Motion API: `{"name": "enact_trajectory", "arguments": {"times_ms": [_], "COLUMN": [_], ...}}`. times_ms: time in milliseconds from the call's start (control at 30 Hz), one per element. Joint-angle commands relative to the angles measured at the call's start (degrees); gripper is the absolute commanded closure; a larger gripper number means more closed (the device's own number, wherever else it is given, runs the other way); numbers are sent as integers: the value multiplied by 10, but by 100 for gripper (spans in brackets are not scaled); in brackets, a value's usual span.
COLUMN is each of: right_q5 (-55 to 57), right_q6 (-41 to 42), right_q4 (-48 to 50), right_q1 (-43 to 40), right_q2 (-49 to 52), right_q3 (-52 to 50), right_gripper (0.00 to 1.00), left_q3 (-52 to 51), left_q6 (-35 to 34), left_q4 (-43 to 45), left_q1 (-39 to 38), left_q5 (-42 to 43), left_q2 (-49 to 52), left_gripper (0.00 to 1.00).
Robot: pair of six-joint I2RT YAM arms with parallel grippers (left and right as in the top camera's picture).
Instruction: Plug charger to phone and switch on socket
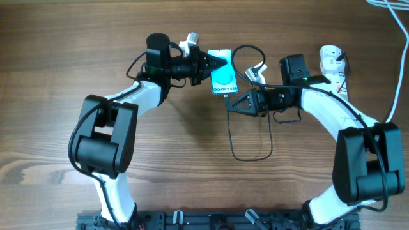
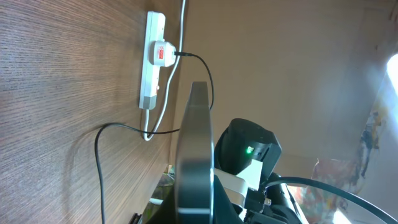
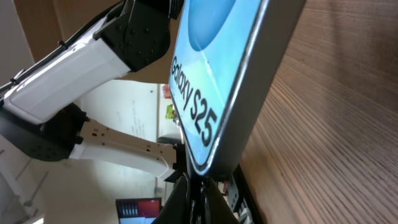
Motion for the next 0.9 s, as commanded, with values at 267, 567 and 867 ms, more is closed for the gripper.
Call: {"name": "enact_trajectory", "arguments": {"times_ms": [267, 567, 867], "right_q5": [-1, -5, -10], "right_q6": [26, 26, 25], "right_q4": [12, 12, 12], "right_q1": [3, 3, 3], "right_q2": [-12, -12, -12], "right_q3": [-1, -1, -1], "right_gripper": [96, 96, 96], "left_q3": [12, 12, 12], "left_q6": [14, 14, 16], "left_q4": [5, 5, 5], "left_q1": [-2, -2, -2], "left_q5": [16, 16, 16], "left_q2": [4, 4, 4], "left_gripper": [96, 96, 96]}}
